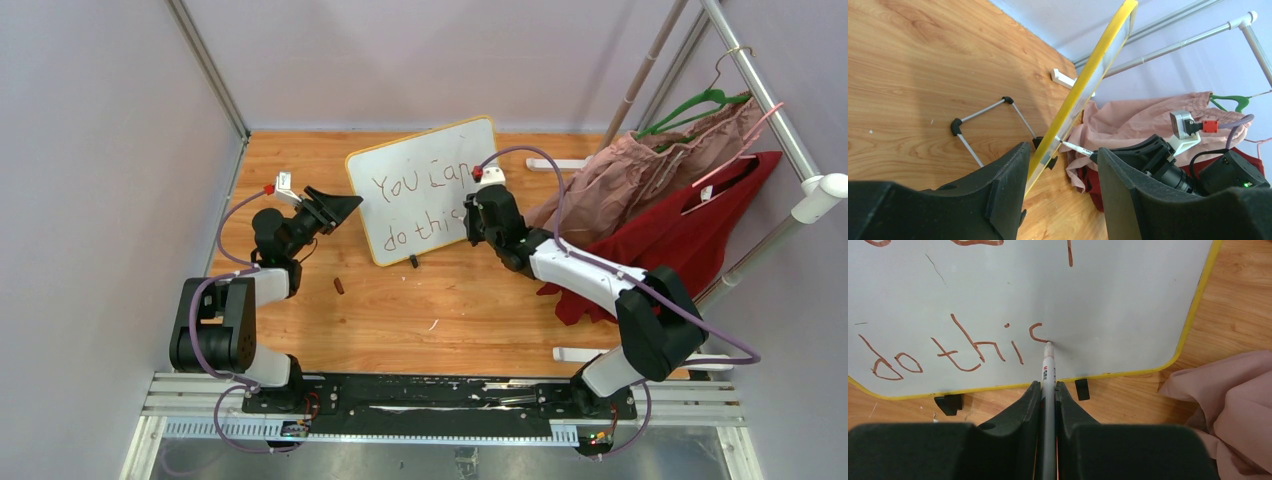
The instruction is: Write a sentence on the whiteboard
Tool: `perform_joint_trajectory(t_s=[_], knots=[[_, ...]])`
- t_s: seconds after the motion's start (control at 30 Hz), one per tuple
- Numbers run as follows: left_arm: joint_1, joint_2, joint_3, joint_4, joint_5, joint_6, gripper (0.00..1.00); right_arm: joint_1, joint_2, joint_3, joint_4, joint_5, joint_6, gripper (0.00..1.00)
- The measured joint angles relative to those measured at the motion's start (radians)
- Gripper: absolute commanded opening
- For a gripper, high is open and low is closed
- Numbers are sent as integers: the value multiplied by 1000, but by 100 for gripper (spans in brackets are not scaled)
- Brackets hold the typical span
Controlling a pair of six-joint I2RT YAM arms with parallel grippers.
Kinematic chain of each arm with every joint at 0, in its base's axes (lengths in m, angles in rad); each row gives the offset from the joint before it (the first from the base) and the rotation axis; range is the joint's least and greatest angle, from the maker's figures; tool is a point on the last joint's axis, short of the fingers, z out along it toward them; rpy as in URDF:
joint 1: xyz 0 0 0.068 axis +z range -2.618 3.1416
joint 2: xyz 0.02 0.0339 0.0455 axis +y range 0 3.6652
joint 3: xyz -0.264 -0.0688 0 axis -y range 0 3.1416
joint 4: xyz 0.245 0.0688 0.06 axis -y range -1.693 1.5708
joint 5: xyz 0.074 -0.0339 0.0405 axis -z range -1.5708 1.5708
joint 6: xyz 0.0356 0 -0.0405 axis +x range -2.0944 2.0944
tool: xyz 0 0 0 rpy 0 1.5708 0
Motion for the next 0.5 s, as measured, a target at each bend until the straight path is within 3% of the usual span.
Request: perform_joint_trajectory(t_s=[0.5], knots=[[0,0,0,0,0,0,57,-10,-2,-19,-8,10,7,0]])
